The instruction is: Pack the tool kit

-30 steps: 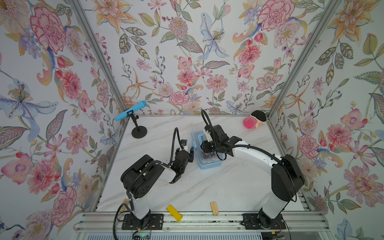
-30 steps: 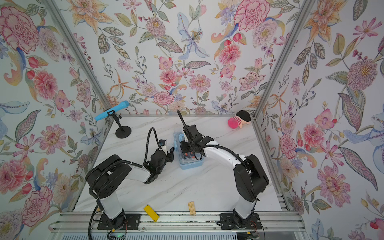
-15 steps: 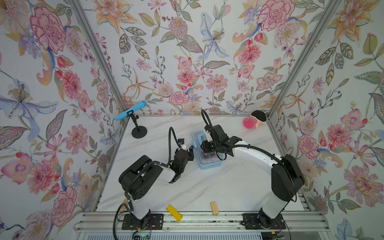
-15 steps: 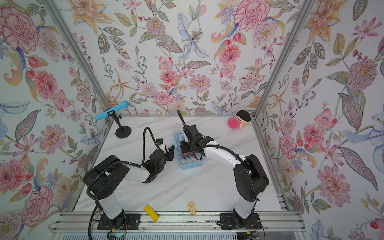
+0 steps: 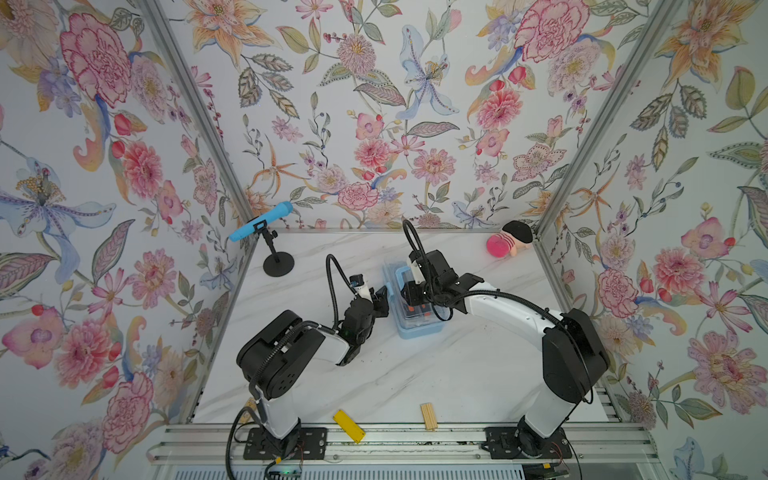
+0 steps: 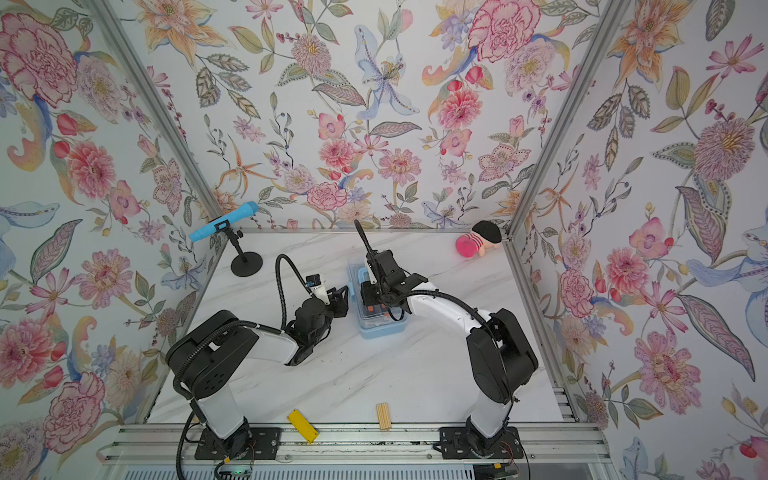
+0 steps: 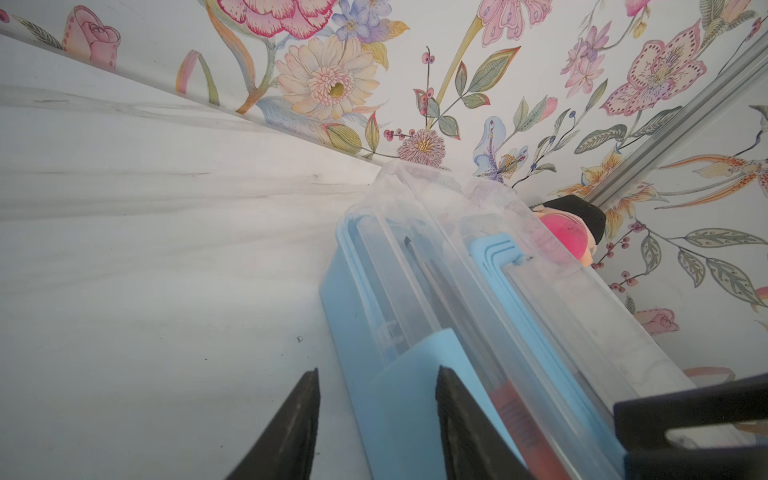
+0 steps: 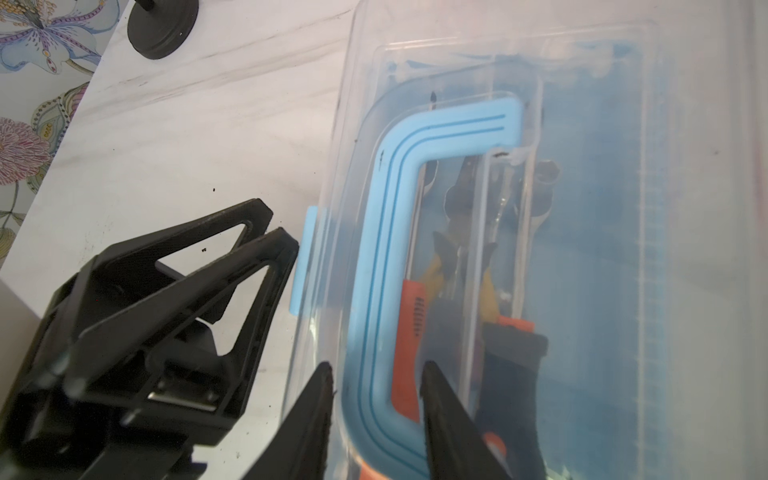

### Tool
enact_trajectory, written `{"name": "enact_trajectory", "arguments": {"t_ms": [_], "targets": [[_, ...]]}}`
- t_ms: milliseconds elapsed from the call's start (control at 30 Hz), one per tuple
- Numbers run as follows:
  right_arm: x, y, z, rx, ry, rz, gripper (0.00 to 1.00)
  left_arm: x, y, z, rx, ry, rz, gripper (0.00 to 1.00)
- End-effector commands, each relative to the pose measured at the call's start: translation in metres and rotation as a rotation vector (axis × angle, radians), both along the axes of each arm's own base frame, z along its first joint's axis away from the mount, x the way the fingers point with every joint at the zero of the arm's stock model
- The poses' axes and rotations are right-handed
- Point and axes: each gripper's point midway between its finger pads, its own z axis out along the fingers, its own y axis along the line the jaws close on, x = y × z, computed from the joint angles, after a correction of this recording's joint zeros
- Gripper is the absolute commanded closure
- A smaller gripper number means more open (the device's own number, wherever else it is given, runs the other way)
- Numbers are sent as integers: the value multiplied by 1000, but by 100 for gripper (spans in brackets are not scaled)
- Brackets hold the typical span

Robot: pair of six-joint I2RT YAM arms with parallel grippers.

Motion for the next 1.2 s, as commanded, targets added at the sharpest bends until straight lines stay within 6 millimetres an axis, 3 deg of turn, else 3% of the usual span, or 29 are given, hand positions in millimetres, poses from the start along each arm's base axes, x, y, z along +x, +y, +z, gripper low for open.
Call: {"name": "enact_trajectory", "arguments": {"t_ms": [0,267,433,567,767,833,1167], "targets": [[-63,-14,-63,-120,277,57,63,-7,-26,7,-69,-5,-119,54],[-64,-17,-66,-126,279,56,63,-10,-32,-2,-89,18,-140,66],[-64,-18,-70,-129,287,54,65,-13,-40,-14,-103,23,-186,87],[-64,-19,-73,-133,291,51,68,-14,-48,-13,-152,0,-220,97],[-63,-19,-74,-126,291,47,69,-17,-58,-12,-189,-4,-271,98],[-63,-20,-69,-110,279,37,73,-19,-52,-10,-193,-8,-253,97],[-52,-17,-34,-14,228,33,72,-25,-25,5,-137,-25,-190,85]]}}
